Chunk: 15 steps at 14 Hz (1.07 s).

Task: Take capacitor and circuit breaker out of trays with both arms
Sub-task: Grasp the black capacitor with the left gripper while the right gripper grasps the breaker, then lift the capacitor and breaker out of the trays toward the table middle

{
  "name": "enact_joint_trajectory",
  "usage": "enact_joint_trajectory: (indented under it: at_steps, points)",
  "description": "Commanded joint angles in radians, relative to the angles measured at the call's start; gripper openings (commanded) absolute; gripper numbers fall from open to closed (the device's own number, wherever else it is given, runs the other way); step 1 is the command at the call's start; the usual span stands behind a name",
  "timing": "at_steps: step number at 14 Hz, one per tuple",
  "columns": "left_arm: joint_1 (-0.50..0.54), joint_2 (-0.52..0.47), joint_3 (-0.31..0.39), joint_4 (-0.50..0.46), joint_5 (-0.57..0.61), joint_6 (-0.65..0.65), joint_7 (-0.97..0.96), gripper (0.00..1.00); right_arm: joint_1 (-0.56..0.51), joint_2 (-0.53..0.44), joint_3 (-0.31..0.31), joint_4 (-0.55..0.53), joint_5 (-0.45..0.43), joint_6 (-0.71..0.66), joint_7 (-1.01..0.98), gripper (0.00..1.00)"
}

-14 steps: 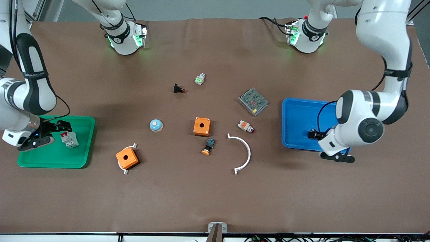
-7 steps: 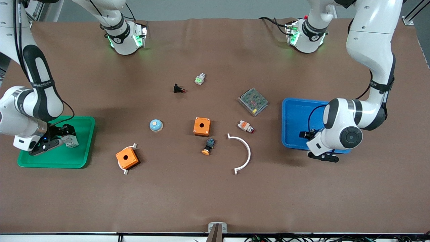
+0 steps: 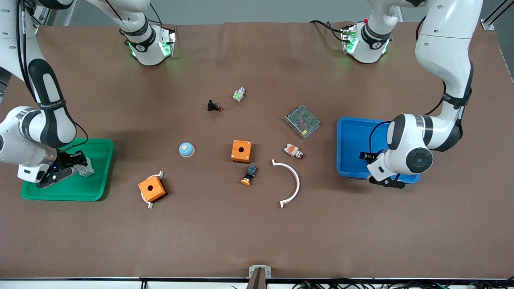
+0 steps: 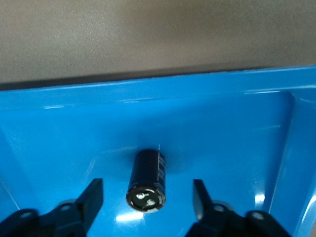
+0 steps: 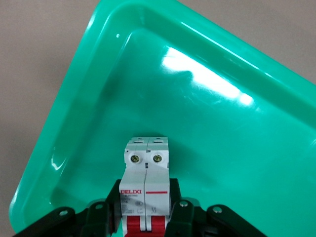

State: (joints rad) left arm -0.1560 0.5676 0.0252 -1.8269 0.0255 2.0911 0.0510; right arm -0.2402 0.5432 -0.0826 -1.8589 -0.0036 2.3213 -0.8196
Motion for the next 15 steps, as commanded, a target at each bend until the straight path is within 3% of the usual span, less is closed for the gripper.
enact_joint_trajectory:
  at_steps: [1, 4, 7, 9, 15]
  points:
    - [0.006, -0.038, 0.001, -0.055, 0.014, 0.02, 0.012, 0.54, -0.011, 0.011, 0.014, 0.03, -0.016, -0.009, -0.018, 0.04]
    - [0.006, -0.04, 0.001, -0.055, 0.014, 0.018, 0.012, 0.36, 0.002, -0.017, 0.021, 0.085, -0.004, -0.106, 0.026, 0.01]
    - [0.003, -0.048, -0.001, -0.017, 0.013, 0.001, -0.008, 0.15, 0.077, -0.026, 0.024, 0.234, -0.004, -0.342, 0.196, 0.01]
    - [-0.008, -0.049, -0.004, 0.027, -0.002, 0.001, -0.017, 0.03, 0.149, -0.046, 0.026, 0.28, -0.003, -0.422, 0.354, 0.01]
    - [-0.057, -0.008, -0.094, 0.257, -0.088, -0.049, -0.271, 0.0, 0.419, -0.086, 0.026, 0.28, 0.04, -0.461, 0.911, 0.01]
